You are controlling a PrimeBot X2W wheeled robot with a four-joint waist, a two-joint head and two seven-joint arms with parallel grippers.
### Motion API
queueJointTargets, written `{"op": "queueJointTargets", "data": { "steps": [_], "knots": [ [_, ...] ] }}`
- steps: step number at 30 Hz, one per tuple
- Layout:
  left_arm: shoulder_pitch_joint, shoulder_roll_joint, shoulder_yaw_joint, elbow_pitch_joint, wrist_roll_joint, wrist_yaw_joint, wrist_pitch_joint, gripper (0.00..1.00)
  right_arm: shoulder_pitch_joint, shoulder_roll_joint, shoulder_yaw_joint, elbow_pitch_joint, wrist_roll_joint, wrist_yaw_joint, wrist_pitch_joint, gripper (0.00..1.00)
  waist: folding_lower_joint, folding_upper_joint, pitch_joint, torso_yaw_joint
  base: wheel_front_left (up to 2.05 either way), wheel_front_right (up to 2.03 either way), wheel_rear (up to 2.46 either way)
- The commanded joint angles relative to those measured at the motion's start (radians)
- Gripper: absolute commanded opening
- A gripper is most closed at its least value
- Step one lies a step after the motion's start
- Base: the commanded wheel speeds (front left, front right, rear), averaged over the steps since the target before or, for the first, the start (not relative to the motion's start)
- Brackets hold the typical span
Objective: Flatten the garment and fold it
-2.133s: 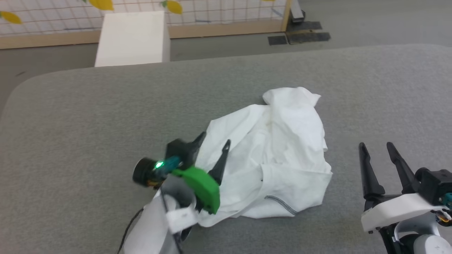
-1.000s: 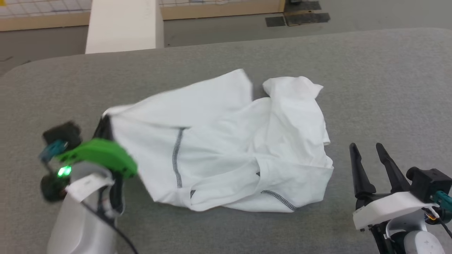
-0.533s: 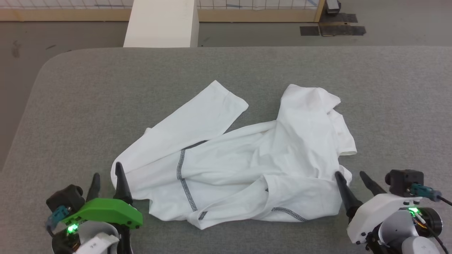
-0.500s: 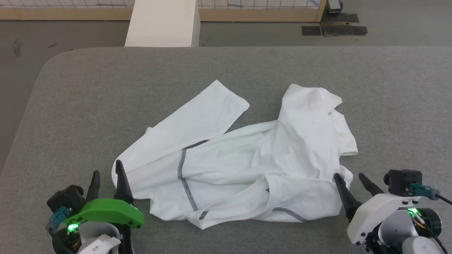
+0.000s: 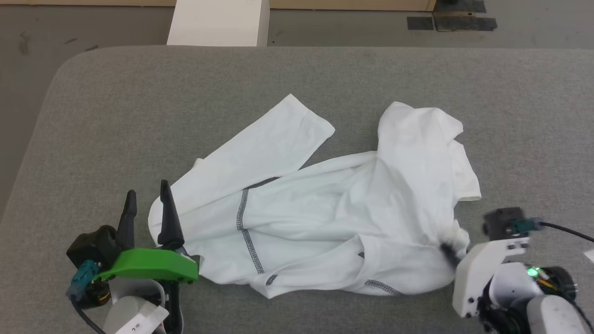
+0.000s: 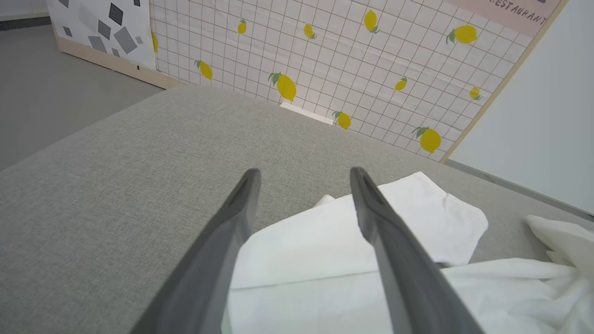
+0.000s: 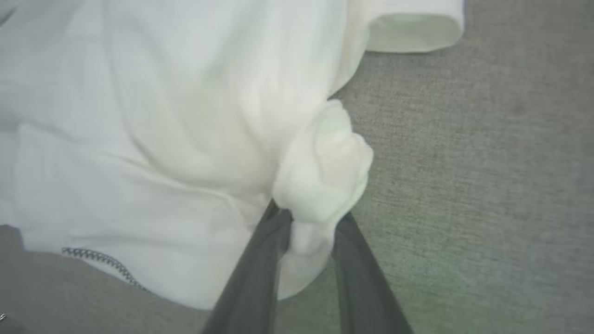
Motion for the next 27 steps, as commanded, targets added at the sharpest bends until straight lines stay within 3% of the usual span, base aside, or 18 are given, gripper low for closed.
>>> {"op": "queueJointTargets", "data": {
  "steps": [1, 5, 9, 13, 17, 18, 19, 20, 22, 23, 27],
  "knots": [
    [0.002, -0.004, 0.007, 0.002, 0.011, -0.007, -0.004, 1.0, -0.012, 0.001, -0.027, -0.01, -0.017, -0.002, -0.034, 0.0, 0.0, -0.0001, -0.007, -0.002, 0.0, 0.0, 0.0],
    [0.012, -0.01, 0.014, 0.014, 0.023, -0.019, -0.005, 1.0, -0.049, 0.001, -0.166, -0.074, -0.077, -0.002, -0.193, 0.0, 0.0, -0.0001, -0.037, -0.008, 0.0, 0.0, 0.0],
    [0.018, -0.013, 0.013, 0.033, 0.024, -0.028, -0.005, 1.0, -0.047, 0.001, -0.322, -0.101, -0.104, -0.002, -0.286, 0.0, 0.0, -0.0001, -0.066, -0.013, 0.0, 0.0, 0.0],
    [0.03, -0.015, 0.002, 0.037, 0.025, -0.027, -0.005, 1.0, 0.0, 0.001, -0.471, -0.041, -0.083, -0.002, -0.28, 0.0, 0.0, -0.0001, -0.089, -0.022, 0.0, 0.0, 0.0],
    [0.041, -0.015, -0.002, 0.047, 0.022, -0.031, -0.005, 1.0, 0.065, 0.001, -0.54, 0.083, -0.044, -0.002, -0.2, 0.0, 0.0, -0.0001, -0.102, -0.042, 0.0, 0.0, 0.0],
    [0.043, -0.015, -0.005, 0.05, 0.023, -0.033, -0.005, 1.0, 0.077, 0.001, -0.535, 0.109, -0.032, -0.002, -0.182, 0.11, 0.0, -0.0001, -0.104, -0.047, 0.0, 0.0, 0.0],
    [0.044, -0.015, -0.008, 0.055, 0.025, -0.036, -0.005, 1.0, 0.087, 0.001, -0.529, 0.132, -0.017, -0.002, -0.175, 0.36, 0.0, -0.0001, -0.105, -0.054, 0.0, 0.0, 0.0],
    [0.045, -0.015, -0.011, 0.06, 0.028, -0.039, -0.005, 1.0, 0.093, 0.001, -0.519, 0.146, -0.009, -0.002, -0.174, 1.0, 0.0, -0.0001, -0.107, -0.06, 0.0, 0.0, 0.0],
    [0.044, -0.015, -0.018, 0.069, 0.037, -0.043, -0.005, 1.0, 0.099, 0.001, -0.493, 0.154, 0.005, -0.002, -0.193, 1.0, 0.0, -0.0001, -0.111, -0.075, 0.0, 0.0, 0.0],
    [0.036, -0.015, -0.042, 0.076, 0.05, -0.054, -0.005, 1.0, 0.1, 0.001, -0.435, 0.117, 0.01, -0.002, -0.281, 1.0, 0.0, -0.0001, -0.114, -0.093, 0.0, 0.0, 0.0],
    [-0.002, -0.015, -0.116, 0.086, 0.079, -0.068, 0.024, 1.0, 0.097, 0.001, -0.368, 0.038, -0.017, -0.002, -0.427, 1.0, 0.0, -0.0001, -0.111, -0.109, 0.0, 0.0, 0.0]
  ]
}}
